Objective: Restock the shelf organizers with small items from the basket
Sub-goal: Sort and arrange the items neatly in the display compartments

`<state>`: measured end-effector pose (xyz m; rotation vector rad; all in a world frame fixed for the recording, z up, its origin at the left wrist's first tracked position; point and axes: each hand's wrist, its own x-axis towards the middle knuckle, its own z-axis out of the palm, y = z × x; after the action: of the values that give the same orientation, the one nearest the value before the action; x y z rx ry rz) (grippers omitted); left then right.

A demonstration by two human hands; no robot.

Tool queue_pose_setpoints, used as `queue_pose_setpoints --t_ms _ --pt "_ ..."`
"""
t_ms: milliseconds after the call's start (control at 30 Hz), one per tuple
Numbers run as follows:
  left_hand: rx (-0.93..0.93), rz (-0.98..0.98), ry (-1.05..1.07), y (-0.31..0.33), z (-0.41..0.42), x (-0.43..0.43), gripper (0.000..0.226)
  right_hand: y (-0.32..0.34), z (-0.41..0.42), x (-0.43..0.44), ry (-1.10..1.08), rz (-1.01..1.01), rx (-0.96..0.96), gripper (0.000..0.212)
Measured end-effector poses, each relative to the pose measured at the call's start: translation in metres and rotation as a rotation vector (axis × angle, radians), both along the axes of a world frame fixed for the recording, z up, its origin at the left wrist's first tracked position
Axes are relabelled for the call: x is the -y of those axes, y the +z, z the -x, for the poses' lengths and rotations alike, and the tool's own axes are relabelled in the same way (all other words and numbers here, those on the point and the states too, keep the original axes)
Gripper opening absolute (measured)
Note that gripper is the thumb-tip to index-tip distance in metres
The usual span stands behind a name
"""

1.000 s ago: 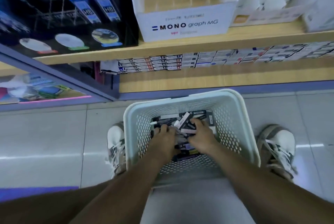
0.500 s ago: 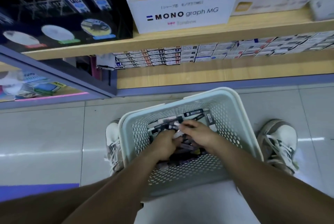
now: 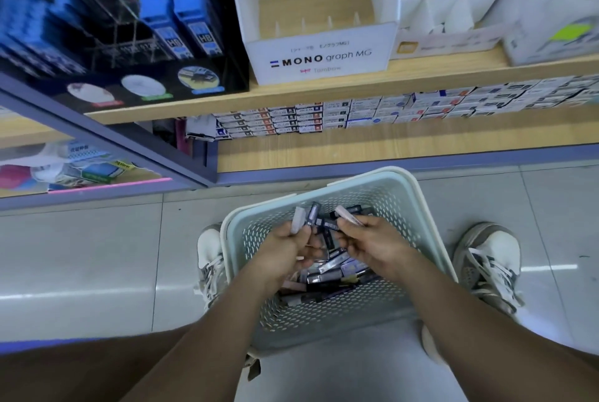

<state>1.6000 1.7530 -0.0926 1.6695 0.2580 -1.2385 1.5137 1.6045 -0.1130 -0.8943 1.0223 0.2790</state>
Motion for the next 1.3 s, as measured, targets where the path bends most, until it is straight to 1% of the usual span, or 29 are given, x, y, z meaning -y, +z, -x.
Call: queue_pose_setpoints --t_ms 33,100,200,300,400,467,533,600,667,733,800,900,933,1033,1100,1167,1233,1300 --pt "-0.001 0.014 0.037 0.008 0.001 0.001 0.014 0.009 0.003 0.001 0.033 -0.034 0.027 0.011" --pt "0.03 0.027 0.027 0.022 0.006 0.004 0.018 0.027 0.007 0.001 0.152 -0.06 0.069 0.007" --pt "0.108 0.046 -0.014 0.044 0.017 0.009 0.019 0.054 0.005 0.004 0.368 0.017 0.14 0.005" --pt "0.265 0.033 -0.064 0.067 0.02 0.01 0.02 0.085 -0.002 0.011 0.553 0.15 0.153 0.01" --pt "0.436 0.082 -0.173 0.093 0.023 0.012 0.019 0.125 -0.009 0.014 0.752 0.229 0.133 0.013" --pt "0.546 0.112 -0.273 0.117 0.025 0.017 0.016 0.152 -0.012 0.013 0.787 0.286 0.116 0.013" --pt "0.627 0.146 -0.306 0.143 0.023 0.024 0.018 0.175 -0.011 0.012 0.673 0.306 0.13 0.014" --pt "0.718 0.158 -0.282 0.17 0.019 0.031 0.022 0.195 -0.009 0.01 0.411 0.213 0.161 0.014" --pt "0.749 0.189 -0.215 0.196 0.016 0.037 0.022 0.216 -0.008 0.007 0.148 0.13 0.22 0.015" --pt "0.8 0.193 -0.186 0.218 0.013 0.043 0.018 0.238 -0.011 0.001 0.027 0.157 0.294 0.014" --pt "0.956 0.126 -0.243 0.238 0.008 0.046 0.015 0.259 -0.013 -0.004 -0.021 0.194 0.359 0.014" --pt "1.154 0.047 -0.418 0.266 -0.001 0.047 0.015 0.288 -0.014 -0.007 -0.042 0.16 0.438 0.018" --pt "1.206 0.004 -0.494 0.273 -0.003 0.048 0.019 0.295 -0.015 -0.007 -0.035 0.147 0.468 0.021" --pt "1.365 -0.204 -0.729 0.294 -0.004 0.053 0.044 0.316 -0.018 -0.006 -0.049 0.173 0.538 0.028" --pt "1.395 -0.329 -0.81 0.308 -0.006 0.057 0.058 0.326 -0.023 -0.008 -0.061 0.213 0.538 0.026" --pt "1.442 -0.431 -0.901 0.323 -0.01 0.062 0.068 0.333 -0.028 -0.007 -0.064 0.265 0.52 0.027" --pt "1.492 -0.473 -0.972 0.337 -0.017 0.068 0.064 0.339 -0.035 0.0 -0.055 0.323 0.514 0.029" --pt "1.542 -0.462 -1.009 0.347 -0.024 0.073 0.054 0.347 -0.042 0.011 -0.033 0.375 0.522 0.031"
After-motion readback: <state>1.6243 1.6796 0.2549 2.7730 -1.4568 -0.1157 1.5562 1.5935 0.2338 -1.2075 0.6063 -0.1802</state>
